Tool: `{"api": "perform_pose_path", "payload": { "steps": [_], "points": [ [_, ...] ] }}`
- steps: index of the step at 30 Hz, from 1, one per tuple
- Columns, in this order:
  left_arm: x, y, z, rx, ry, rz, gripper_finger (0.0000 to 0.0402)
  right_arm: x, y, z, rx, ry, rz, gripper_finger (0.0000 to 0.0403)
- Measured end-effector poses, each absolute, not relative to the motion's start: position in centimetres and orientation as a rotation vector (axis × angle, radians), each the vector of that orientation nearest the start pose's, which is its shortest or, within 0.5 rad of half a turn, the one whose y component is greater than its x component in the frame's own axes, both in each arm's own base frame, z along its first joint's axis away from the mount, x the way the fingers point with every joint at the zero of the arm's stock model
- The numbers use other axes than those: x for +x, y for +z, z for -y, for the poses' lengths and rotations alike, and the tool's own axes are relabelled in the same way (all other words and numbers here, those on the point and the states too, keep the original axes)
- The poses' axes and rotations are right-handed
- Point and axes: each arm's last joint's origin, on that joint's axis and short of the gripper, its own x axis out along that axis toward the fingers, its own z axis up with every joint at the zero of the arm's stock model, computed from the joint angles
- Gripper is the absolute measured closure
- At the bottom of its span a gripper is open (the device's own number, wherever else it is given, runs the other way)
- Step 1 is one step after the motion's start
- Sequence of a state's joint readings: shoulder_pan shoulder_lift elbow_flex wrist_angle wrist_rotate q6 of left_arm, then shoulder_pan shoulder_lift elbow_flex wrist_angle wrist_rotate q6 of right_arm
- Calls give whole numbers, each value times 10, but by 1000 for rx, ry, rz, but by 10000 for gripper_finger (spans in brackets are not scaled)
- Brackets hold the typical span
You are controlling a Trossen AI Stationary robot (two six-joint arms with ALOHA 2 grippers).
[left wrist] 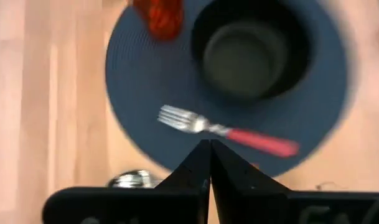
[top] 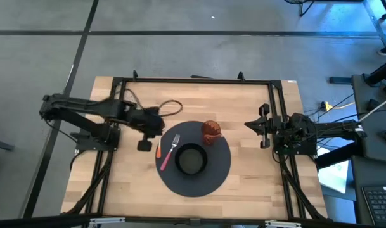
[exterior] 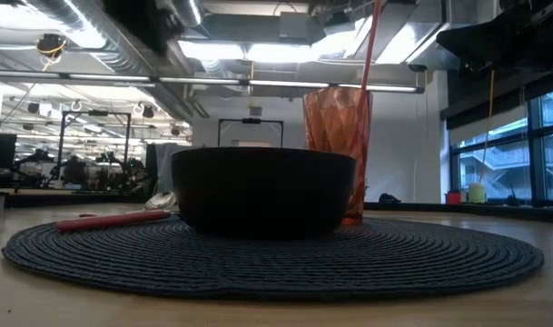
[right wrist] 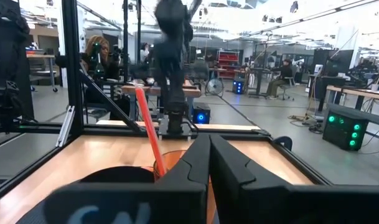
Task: Pick & Place Utensil
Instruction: Put the orange spoon into the black bowl
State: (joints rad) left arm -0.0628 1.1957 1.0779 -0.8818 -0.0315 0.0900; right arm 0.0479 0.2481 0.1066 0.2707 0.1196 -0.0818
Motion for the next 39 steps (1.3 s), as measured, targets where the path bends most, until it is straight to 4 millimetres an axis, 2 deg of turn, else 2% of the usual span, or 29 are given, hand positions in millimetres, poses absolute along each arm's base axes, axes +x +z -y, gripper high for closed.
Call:
{"api": "perform_pose_path", "payload": {
  "steps": [3,7,9,12,15,17,23,27,32,39],
  "points": [
    [232,263,6,319,-156,-1114,398,111,206,-2,-68,-77,125,393],
    [238,229,-4,542,-253,-1250,385,111,206,-2,-41,-75,126,393],
    [241,218,-8,600,-314,-1292,372,111,205,-2,-24,-74,126,393],
    [250,205,-9,581,-366,-1323,343,111,205,-2,-23,-74,124,393],
    [258,195,-7,551,-460,-1286,309,111,205,-3,-26,-27,122,393],
    [262,190,-4,595,-521,-1272,286,111,205,-4,-29,16,123,393],
    [265,179,-2,894,-655,-1315,233,111,205,-5,-29,22,126,393],
    [265,168,-14,1002,-691,-1404,232,111,205,-5,-28,22,126,393],
    [267,154,-29,996,-733,-1458,245,111,205,-5,-30,22,123,393],
    [272,142,-36,1008,-766,-1477,257,111,205,-5,-41,20,123,393]
  ]
}}
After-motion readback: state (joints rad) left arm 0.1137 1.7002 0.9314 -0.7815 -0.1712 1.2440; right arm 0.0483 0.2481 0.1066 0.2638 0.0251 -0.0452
